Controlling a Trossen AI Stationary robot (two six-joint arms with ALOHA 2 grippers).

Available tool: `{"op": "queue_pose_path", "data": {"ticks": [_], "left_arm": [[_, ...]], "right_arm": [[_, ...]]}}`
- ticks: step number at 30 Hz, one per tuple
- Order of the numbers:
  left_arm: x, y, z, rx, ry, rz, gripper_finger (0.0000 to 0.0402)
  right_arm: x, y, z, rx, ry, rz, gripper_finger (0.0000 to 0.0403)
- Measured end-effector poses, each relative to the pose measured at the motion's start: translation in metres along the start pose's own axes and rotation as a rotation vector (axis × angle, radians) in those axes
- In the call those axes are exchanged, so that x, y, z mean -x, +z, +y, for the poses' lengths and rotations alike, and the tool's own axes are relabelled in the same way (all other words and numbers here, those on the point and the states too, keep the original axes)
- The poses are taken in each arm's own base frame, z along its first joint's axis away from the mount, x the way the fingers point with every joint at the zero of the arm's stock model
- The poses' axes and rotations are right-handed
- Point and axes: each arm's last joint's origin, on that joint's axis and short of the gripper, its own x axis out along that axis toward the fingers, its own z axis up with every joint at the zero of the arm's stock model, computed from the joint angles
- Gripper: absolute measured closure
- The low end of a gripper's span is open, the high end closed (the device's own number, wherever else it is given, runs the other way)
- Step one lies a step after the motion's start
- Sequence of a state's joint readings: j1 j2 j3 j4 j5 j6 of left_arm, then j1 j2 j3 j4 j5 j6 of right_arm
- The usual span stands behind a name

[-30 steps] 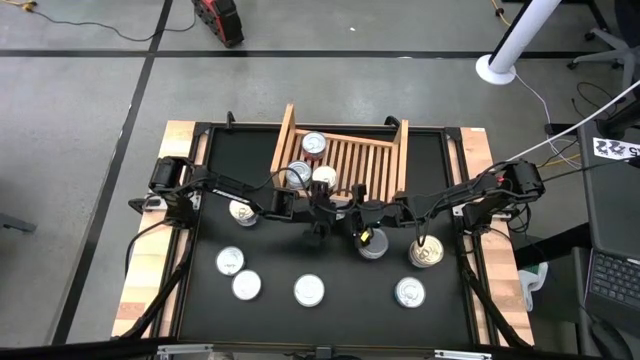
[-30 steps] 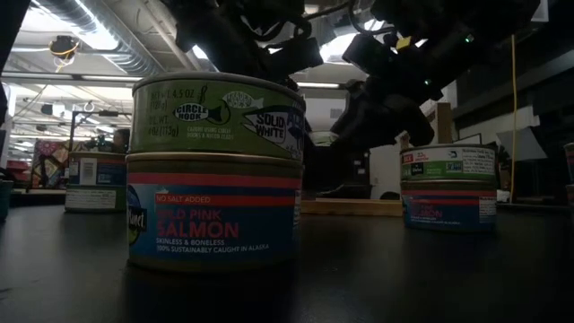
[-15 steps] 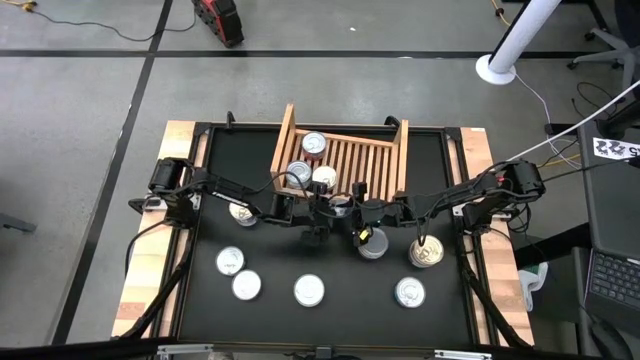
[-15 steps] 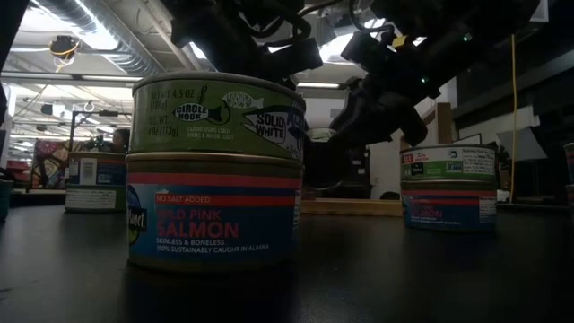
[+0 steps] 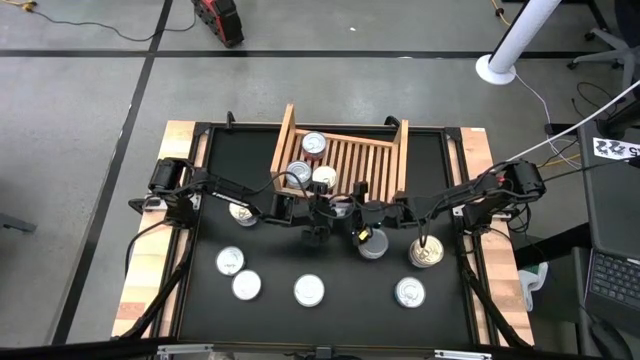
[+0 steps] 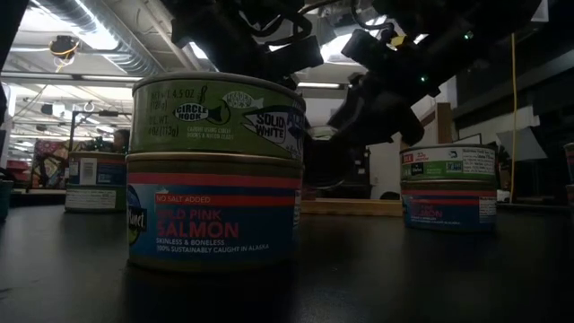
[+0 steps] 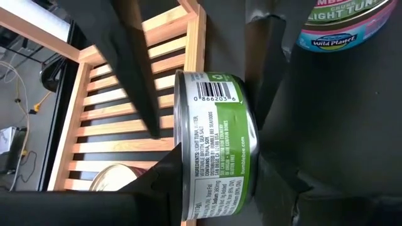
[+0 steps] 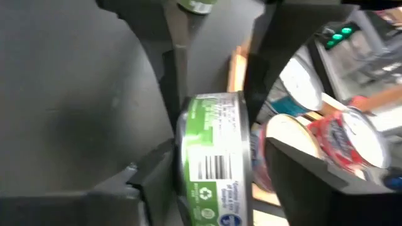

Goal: Stack canned seafood by type on shelf
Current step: Put the green tuna can on the shelf

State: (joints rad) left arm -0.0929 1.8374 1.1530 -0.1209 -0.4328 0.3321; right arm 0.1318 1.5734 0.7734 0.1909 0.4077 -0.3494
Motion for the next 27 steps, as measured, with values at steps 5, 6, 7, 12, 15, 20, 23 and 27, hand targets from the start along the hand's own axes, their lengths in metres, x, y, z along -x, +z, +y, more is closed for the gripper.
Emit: {"op": "queue_pose_path", "data": {"ticks": [5,6,7,12,15,20,23,27], "left_arm": [[0.0,0.001,0.002,0.009,0.018,-0.01,0.0263],[0.0,0.002,0.002,0.013,0.025,-0.015,0.0262],[0.0,0.003,0.003,0.014,0.033,-0.016,0.0262],[0.003,0.013,0.012,-0.022,0.089,-0.012,0.0261],[0.003,0.018,0.022,-0.056,0.131,-0.013,0.0261],[-0.001,0.019,0.049,-0.065,0.208,0.01,0.026],[-0.005,0.017,0.064,-0.081,0.231,0.025,0.0259],[-0.013,0.006,0.09,-0.089,0.277,0.067,0.0259]], "right_arm": [[0.009,0.003,-0.007,0.026,-0.06,0.012,0.0117],[0.013,0.004,-0.009,0.026,-0.06,0.011,0.0113],[0.016,0.005,-0.011,0.022,-0.062,0.004,0.011],[0.042,0.016,-0.027,-0.013,-0.086,-0.054,0.0107],[0.056,0.019,-0.035,-0.026,-0.096,-0.076,0.0107],[0.08,0.023,-0.047,-0.053,-0.114,-0.131,0.0107],[0.093,0.024,-0.054,-0.066,-0.12,-0.156,0.0107],[0.109,0.025,-0.061,-0.086,-0.132,-0.197,0.0107]]}}
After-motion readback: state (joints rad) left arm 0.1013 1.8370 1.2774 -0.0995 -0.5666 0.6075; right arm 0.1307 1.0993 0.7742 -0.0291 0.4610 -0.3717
